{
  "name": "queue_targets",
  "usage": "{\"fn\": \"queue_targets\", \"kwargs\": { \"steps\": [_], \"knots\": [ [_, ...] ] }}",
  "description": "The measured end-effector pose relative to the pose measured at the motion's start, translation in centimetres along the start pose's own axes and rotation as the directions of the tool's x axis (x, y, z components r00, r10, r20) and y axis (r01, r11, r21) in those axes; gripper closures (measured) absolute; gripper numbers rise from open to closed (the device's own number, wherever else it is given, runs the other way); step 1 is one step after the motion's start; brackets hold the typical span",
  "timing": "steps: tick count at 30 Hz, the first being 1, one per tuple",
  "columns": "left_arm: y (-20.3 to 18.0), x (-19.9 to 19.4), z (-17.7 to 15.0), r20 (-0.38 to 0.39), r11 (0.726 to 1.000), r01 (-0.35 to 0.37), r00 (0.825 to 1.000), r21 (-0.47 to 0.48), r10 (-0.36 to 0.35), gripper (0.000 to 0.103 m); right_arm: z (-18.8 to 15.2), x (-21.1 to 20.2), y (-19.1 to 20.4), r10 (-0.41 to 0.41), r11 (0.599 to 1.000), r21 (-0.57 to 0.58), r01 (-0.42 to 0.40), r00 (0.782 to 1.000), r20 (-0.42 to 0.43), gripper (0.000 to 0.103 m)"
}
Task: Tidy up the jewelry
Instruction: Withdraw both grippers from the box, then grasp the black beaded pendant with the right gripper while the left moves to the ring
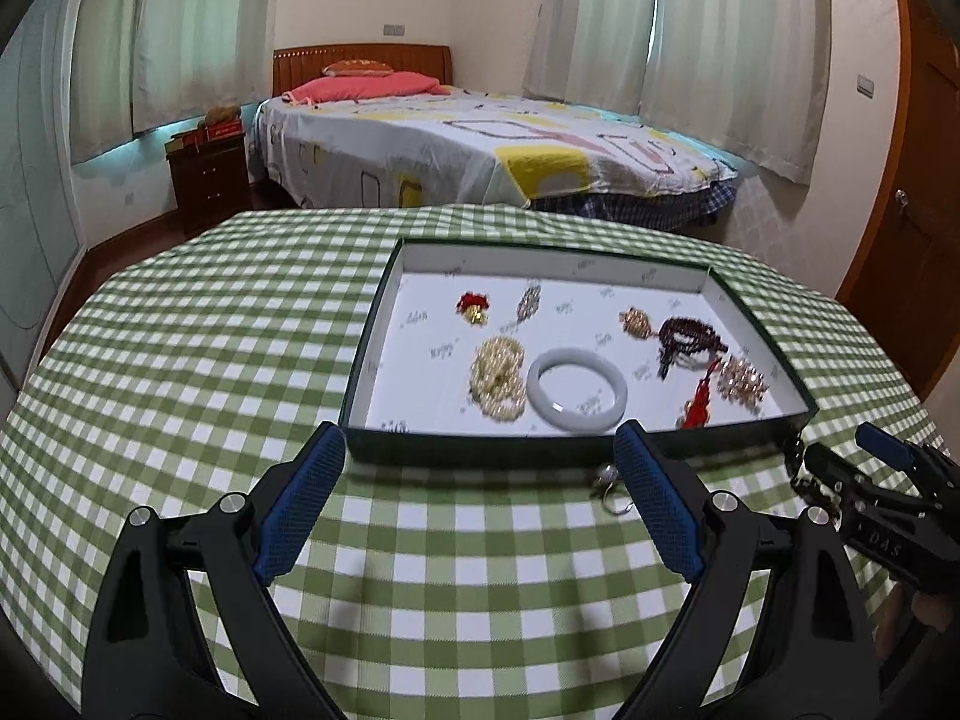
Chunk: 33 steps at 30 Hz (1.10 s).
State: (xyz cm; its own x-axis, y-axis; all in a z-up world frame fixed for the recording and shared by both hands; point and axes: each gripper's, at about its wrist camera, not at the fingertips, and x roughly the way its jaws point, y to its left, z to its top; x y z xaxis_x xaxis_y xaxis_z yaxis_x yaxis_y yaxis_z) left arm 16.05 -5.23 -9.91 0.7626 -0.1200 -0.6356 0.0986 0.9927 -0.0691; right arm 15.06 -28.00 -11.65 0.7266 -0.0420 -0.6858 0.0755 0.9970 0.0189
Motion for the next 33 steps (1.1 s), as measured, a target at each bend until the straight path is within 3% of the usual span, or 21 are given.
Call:
{"fn": "queue_targets", "kwargs": {
  "steps": [14,22,26,33],
  "knots": [
    [-0.1,1.3,-0.5,-0.027,1.0,0.007,1.0,0.002,-0.007,0.014,-0.1,3.2,-0.7,-0.015,0.999,0.034,0.019,0.995,-0.102,0.058],
    [-0.7,2.0,-1.1,-0.047,1.0,0.019,0.999,0.012,-0.019,0.014,0.0,4.3,-1.4,-0.016,0.998,0.062,0.026,0.989,-0.149,0.063],
    [-1.3,2.3,-1.3,-0.058,0.999,0.03,0.998,0.017,-0.029,0.014,0.1,4.2,-1.1,-0.003,0.999,0.051,0.011,0.989,-0.145,0.082],
    [-2.9,3.0,-1.5,-0.077,0.997,0.063,0.995,0.034,-0.06,0.014,-0.1,3.9,-0.3,0.024,0.999,0.04,-0.018,0.989,-0.143,0.082]
  ]
}}
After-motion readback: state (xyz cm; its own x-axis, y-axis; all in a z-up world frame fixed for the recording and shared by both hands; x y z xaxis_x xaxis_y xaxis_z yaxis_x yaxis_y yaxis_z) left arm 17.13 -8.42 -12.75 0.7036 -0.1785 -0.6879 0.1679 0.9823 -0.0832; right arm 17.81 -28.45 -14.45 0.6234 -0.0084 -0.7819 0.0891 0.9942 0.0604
